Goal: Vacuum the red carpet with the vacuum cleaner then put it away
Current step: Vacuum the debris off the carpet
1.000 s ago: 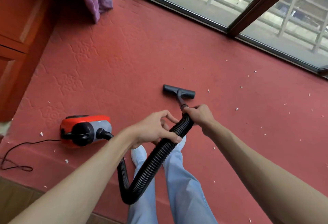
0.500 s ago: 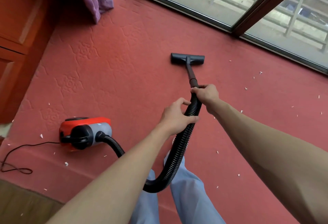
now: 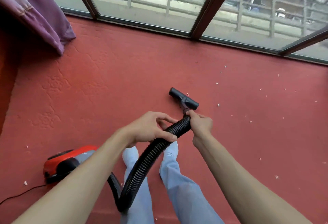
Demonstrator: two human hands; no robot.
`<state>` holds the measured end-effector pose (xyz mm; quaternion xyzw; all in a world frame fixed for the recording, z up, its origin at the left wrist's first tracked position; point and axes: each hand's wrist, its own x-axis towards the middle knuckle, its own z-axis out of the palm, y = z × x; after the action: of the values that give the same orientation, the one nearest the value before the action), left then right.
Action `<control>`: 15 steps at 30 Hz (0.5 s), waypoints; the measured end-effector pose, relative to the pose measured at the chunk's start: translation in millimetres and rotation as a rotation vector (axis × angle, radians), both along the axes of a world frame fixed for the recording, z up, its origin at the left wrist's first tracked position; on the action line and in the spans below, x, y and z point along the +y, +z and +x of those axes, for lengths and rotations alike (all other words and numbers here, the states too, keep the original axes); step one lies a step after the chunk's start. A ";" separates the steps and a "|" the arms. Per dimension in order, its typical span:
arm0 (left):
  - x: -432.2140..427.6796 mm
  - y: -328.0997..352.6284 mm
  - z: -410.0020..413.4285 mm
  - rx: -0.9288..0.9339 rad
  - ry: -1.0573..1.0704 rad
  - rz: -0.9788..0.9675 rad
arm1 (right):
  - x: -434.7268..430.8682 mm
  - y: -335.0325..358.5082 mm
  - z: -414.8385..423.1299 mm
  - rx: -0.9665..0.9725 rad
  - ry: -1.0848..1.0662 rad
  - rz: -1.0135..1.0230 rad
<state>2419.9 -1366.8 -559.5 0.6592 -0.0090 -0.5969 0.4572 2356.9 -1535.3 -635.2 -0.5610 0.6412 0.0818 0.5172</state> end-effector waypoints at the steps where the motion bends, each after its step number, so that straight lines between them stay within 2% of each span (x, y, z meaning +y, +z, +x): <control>1: -5.8 -2.2 -1.5 -0.022 -0.013 0.009 | -2.1 -4.9 -0.6 0.002 -0.038 0.009; 6: -23.3 -36.4 -6.4 -0.072 -0.003 0.025 | -13.6 -36.8 5.3 -0.022 -0.104 0.057; 11: -37.0 -67.2 -19.3 -0.173 0.036 0.085 | -22.6 -68.2 2.1 -0.011 -0.090 -0.021; 15: -35.9 -60.5 -10.7 -0.189 0.081 0.049 | -20.6 -56.4 10.5 -0.028 -0.174 -0.080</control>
<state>2409.2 -1402.7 -620.0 0.7233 -0.0111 -0.5133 0.4619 2367.5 -1556.0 -691.6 -0.5244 0.6830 0.0030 0.5085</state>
